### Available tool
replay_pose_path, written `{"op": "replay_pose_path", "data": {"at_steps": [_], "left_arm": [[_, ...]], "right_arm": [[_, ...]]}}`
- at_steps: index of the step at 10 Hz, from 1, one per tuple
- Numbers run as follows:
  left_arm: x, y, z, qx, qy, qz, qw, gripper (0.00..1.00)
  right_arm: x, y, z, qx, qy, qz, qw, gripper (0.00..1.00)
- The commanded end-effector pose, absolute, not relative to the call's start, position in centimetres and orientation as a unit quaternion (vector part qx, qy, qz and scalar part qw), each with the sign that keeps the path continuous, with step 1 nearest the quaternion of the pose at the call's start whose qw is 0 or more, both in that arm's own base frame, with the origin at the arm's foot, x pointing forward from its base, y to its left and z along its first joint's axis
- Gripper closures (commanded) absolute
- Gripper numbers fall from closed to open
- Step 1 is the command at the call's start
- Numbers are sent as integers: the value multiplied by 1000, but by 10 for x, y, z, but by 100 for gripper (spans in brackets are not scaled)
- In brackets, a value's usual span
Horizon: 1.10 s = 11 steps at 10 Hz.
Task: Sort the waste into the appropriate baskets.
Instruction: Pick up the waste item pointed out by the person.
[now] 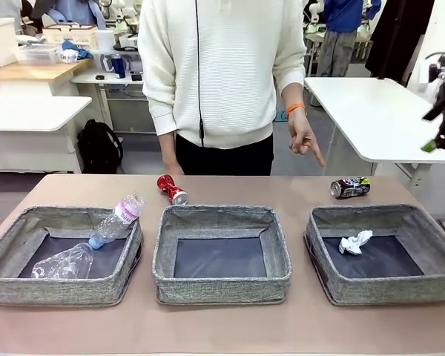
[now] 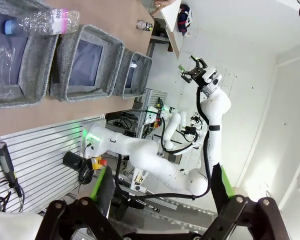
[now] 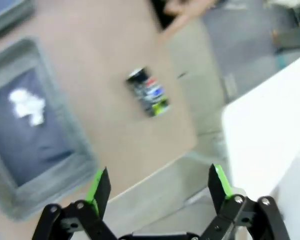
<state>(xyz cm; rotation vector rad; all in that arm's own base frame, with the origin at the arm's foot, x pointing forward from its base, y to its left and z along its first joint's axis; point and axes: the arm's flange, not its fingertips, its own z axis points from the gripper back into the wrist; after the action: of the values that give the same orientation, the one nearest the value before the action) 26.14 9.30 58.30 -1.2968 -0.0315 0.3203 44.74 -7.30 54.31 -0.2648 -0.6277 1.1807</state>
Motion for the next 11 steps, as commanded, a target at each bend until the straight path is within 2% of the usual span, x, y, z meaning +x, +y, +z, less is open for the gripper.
{"op": "replay_pose_path", "data": {"at_steps": [1, 2, 7, 9, 11], "left_arm": [[261, 93, 585, -607, -23, 142, 781, 0], [261, 93, 585, -607, -23, 142, 781, 0], [261, 93, 585, -607, -23, 142, 781, 0], [261, 93, 585, -607, -23, 142, 781, 0], [261, 93, 585, -607, -23, 142, 781, 0]], "right_arm": [[449, -76, 516, -63, -390, 526, 753, 0], [447, -73, 543, -122, -290, 546, 777, 0], [447, -71, 534, -123, -299, 550, 770, 0], [506, -50, 511, -162, -136, 654, 726, 0], [573, -35, 480, -120, -54, 696, 706, 0]]}}
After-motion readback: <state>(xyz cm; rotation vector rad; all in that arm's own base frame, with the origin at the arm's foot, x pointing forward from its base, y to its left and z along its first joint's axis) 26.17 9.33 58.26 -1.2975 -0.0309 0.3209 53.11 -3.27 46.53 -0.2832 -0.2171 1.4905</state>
